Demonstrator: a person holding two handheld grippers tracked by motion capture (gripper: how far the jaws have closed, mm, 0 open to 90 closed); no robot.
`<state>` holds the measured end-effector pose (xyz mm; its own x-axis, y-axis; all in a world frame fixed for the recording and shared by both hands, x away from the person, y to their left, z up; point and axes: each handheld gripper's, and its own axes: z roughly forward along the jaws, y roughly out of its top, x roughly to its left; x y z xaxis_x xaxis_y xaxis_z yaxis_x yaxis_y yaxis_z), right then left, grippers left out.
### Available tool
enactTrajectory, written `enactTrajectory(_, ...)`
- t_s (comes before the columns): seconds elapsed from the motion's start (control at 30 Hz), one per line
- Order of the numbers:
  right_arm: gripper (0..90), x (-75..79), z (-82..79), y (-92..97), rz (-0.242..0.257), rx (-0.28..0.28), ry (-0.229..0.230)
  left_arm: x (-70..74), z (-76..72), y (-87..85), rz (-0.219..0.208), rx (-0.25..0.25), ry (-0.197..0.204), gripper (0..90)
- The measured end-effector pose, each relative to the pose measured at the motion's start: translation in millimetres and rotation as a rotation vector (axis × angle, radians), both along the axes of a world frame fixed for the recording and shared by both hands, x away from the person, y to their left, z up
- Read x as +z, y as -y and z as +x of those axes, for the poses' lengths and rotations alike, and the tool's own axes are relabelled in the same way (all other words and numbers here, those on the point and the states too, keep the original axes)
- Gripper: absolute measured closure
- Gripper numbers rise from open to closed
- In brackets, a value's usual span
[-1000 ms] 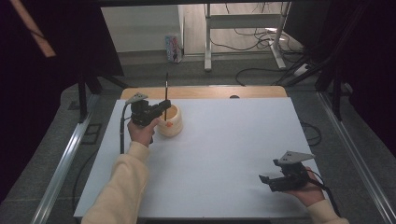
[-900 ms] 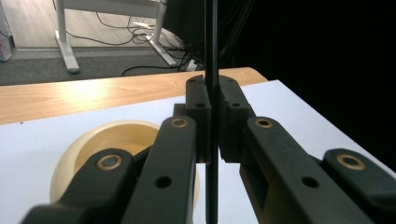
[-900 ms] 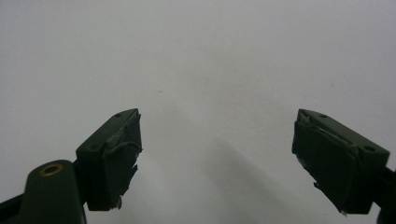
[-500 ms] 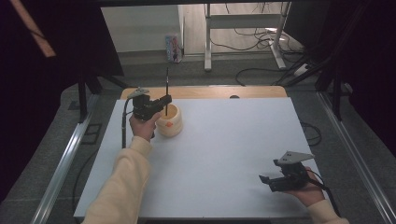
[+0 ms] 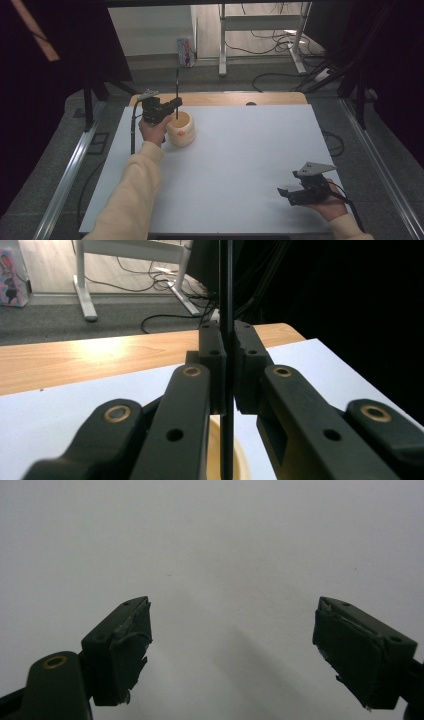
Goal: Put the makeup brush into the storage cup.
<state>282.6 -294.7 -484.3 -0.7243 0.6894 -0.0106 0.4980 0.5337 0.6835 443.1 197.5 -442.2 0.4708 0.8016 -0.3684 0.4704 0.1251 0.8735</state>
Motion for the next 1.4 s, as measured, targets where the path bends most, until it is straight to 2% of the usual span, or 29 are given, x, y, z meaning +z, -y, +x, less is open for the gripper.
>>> enactTrajectory(0.27,15.7,-0.6,0.3,-0.1,-0.006,0.002,-0.002,-8.7,7.7,-3.7,-0.008,0.014,-0.019,85.6)
enactTrajectory(0.5,15.7,-0.6,-0.1,-0.2,-0.008,0.002,-0.001,-13.2,9.0,-2.9,0.007,0.008,-0.023,85.6)
enactTrajectory(0.63,15.7,-0.9,-0.4,-0.5,-0.009,0.005,-0.002,-15.5,9.2,-0.7,0.032,-0.001,-0.02,85.6)
enactTrajectory(0.8,15.7,-0.7,-0.3,-0.3,-0.008,0.006,-0.001,-21.6,10.9,-0.8,0.032,0.001,-0.035,85.6)
enactTrajectory(0.9,15.7,-1.0,-0.3,-0.4,-0.01,0.007,-0.002,-26.4,11.1,-1.2,0.044,-0.001,-0.046,85.6)
enactTrajectory(1.2,15.7,-1.5,-0.1,-0.9,-0.014,0.008,-0.003,-36.7,6.6,-0.3,0.042,-0.006,-0.054,85.5)
enactTrajectory(1.4,15.7,-1.7,0.0,-1.1,-0.016,0.009,-0.003,-37.7,5.0,1.1,0.044,-0.015,-0.057,85.5)
